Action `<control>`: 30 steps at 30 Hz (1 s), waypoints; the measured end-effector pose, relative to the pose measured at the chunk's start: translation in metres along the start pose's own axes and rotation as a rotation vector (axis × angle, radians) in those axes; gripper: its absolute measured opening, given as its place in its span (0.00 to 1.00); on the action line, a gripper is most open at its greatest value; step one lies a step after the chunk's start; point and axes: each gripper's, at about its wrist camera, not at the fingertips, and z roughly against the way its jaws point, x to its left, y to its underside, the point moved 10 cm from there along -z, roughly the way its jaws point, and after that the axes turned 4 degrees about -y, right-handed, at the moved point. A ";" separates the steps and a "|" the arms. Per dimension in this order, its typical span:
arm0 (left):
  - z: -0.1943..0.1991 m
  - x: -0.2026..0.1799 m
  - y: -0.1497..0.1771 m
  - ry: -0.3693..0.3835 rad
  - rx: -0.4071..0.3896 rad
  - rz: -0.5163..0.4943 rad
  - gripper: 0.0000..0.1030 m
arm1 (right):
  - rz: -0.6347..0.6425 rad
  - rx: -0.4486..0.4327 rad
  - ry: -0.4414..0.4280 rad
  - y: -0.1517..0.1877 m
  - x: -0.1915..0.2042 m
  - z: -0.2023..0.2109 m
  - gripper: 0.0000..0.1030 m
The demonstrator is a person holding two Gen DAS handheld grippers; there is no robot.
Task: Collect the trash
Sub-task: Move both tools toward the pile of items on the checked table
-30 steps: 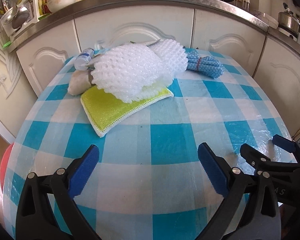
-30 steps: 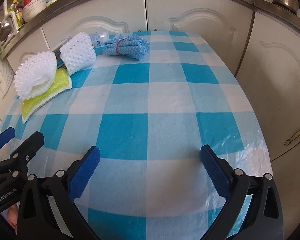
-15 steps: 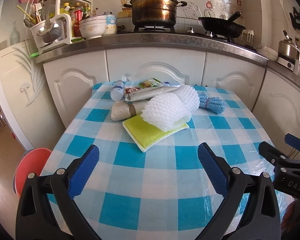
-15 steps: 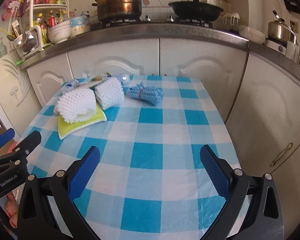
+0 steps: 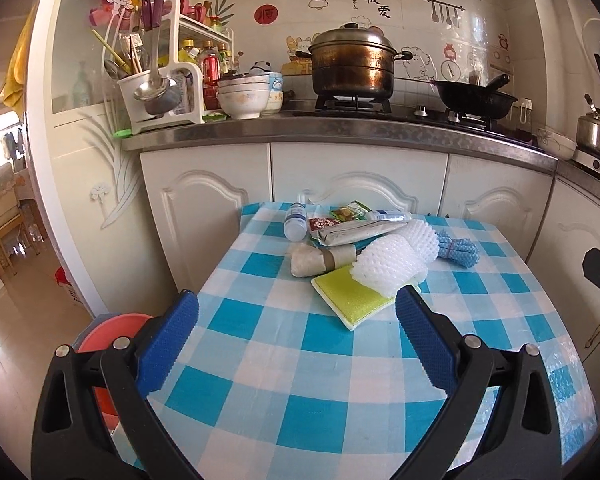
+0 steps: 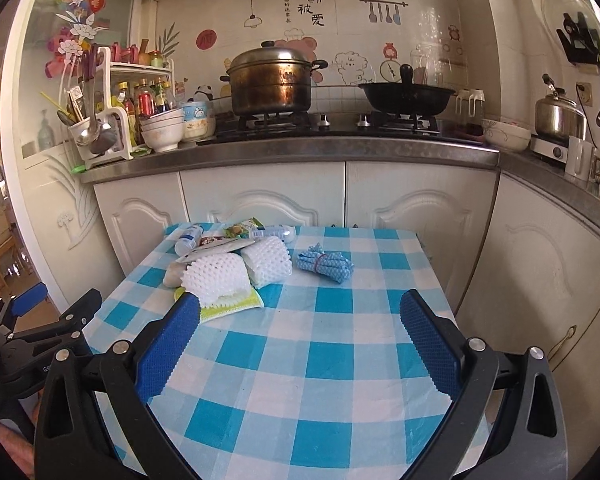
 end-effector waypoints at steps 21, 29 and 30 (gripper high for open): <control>0.037 0.035 -0.018 -0.023 -0.069 0.053 0.96 | 0.058 -0.139 0.000 -0.024 0.027 0.048 0.96; 0.043 0.040 -0.022 -0.030 -0.080 0.058 0.96 | 0.063 -0.155 -0.011 -0.027 0.032 0.059 0.96; 0.043 0.040 -0.022 -0.031 -0.079 0.058 0.96 | 0.062 -0.156 -0.010 -0.027 0.031 0.060 0.96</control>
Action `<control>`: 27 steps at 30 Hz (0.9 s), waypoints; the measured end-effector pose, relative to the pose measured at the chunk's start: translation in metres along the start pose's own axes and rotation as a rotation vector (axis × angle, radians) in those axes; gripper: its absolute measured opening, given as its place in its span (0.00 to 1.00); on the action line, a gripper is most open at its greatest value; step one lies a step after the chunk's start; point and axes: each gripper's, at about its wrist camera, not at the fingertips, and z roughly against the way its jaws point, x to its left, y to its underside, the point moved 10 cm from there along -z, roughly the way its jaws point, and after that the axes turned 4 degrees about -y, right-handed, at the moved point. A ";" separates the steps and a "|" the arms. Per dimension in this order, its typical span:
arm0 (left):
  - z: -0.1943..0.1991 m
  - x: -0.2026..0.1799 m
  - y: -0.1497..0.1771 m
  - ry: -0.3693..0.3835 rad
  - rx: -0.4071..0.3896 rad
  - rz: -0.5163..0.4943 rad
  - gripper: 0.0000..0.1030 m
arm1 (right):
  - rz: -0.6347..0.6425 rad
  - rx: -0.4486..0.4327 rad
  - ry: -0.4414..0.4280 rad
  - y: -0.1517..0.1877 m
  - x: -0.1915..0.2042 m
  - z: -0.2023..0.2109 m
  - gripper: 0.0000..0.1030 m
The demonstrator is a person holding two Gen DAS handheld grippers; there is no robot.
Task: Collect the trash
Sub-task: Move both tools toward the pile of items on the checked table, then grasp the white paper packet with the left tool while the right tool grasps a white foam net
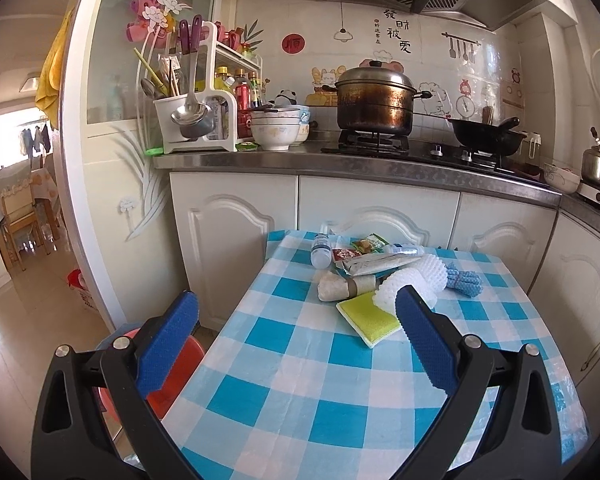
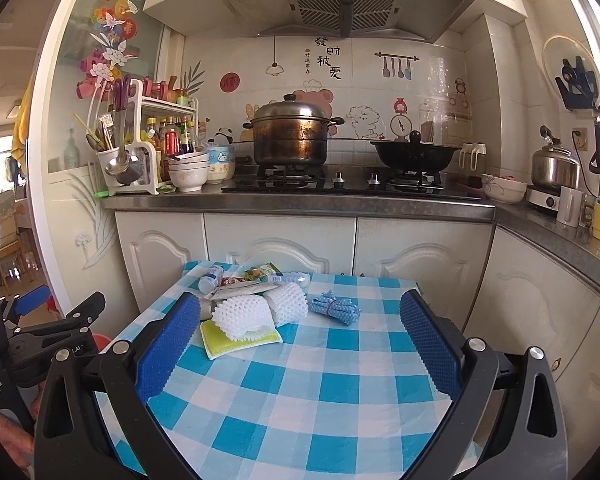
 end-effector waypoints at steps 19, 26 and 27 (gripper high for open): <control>-0.002 0.011 0.006 -0.011 0.002 0.009 0.96 | -0.074 -0.010 0.003 -0.003 -0.012 0.005 0.96; -0.023 0.024 0.033 0.070 0.026 0.093 0.96 | -0.255 0.091 -0.017 0.035 -0.048 -0.028 0.96; -0.027 0.026 0.036 0.077 0.026 0.093 0.96 | -0.283 0.109 -0.015 0.042 -0.054 -0.033 0.96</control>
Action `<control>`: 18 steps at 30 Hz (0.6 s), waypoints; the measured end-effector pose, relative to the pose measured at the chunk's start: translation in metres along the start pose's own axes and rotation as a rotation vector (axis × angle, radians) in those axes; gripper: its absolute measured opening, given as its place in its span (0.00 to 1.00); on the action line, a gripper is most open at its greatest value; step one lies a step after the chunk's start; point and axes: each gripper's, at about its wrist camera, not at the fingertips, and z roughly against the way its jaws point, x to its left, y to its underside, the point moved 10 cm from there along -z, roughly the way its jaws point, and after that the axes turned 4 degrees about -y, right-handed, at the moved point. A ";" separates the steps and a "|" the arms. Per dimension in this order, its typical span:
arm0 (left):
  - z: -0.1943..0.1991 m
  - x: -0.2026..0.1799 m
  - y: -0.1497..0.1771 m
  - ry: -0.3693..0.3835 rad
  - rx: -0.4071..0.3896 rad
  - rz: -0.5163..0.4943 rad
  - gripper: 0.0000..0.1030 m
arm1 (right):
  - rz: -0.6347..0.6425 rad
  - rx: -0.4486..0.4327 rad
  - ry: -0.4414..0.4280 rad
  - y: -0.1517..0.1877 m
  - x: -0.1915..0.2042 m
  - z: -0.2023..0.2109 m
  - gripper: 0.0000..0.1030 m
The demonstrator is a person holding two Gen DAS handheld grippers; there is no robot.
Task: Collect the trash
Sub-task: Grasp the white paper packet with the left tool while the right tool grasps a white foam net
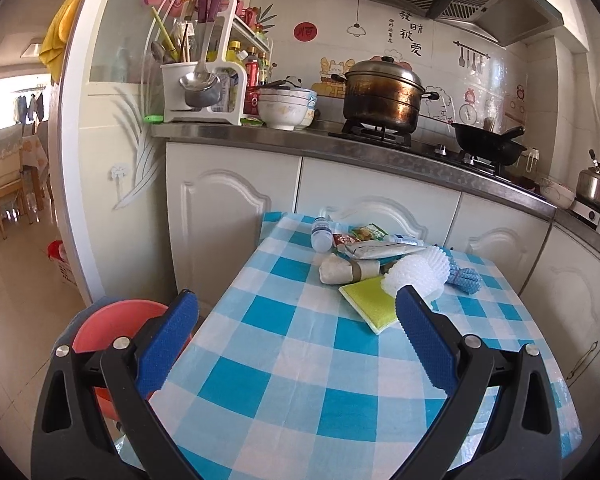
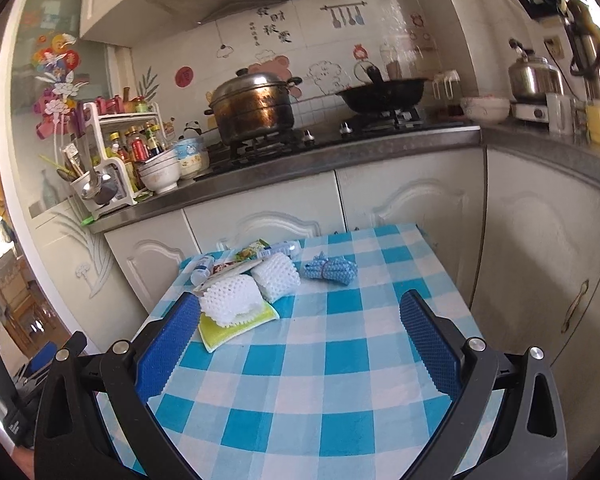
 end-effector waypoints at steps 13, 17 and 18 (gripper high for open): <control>-0.050 -0.003 0.033 0.061 0.146 -0.071 0.96 | -0.244 0.167 -0.269 0.041 -0.008 -0.077 0.95; -0.067 0.002 0.044 0.081 0.201 -0.043 0.96 | -0.267 0.221 -0.366 0.046 0.014 -0.101 0.94; -0.070 0.003 0.045 0.084 0.209 -0.039 0.96 | -0.270 0.232 -0.387 0.046 0.020 -0.107 0.94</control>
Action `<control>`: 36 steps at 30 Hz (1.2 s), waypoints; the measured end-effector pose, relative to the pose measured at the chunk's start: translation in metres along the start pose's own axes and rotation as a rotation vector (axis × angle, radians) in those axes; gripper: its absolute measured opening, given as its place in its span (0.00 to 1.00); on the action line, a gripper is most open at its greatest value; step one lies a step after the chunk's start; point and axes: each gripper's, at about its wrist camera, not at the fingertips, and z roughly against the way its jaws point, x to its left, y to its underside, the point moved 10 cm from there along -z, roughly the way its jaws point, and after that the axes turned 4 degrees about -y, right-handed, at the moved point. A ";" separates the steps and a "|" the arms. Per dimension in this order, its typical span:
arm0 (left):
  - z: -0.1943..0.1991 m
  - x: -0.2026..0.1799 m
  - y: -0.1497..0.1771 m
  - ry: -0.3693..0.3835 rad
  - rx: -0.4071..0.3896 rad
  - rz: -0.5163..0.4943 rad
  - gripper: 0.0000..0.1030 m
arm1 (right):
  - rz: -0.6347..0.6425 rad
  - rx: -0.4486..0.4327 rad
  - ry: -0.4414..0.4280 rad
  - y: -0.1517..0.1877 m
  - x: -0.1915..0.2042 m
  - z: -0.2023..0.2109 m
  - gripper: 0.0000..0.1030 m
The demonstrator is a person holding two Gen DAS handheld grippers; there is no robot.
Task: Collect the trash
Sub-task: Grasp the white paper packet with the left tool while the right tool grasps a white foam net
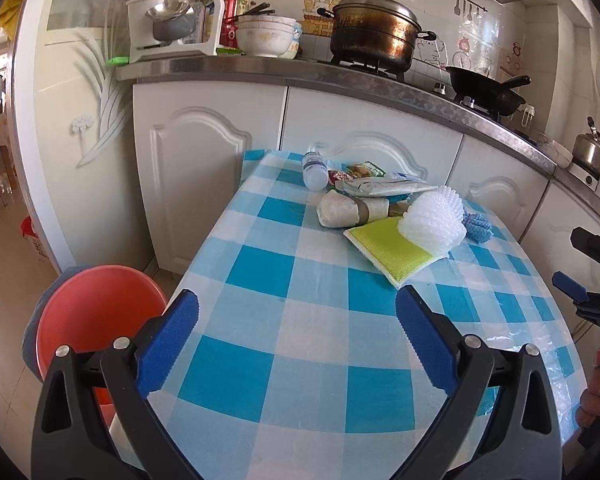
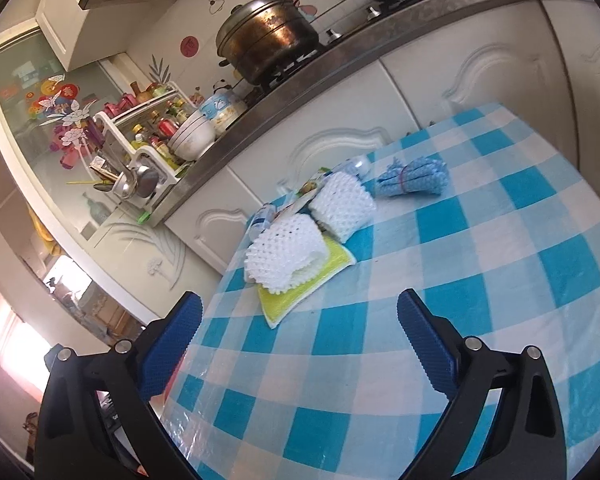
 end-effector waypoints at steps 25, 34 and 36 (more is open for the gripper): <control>-0.095 -0.065 -0.090 0.242 0.079 -0.059 0.96 | -0.019 0.144 -0.081 -0.021 -0.020 -0.145 0.89; -0.147 -0.110 -0.095 0.227 0.099 -0.432 0.96 | 0.023 0.163 -0.112 -0.019 -0.018 -0.150 0.47; -0.154 -0.114 -0.093 0.199 0.088 -0.496 0.96 | 0.024 0.172 -0.104 -0.018 -0.019 -0.150 0.40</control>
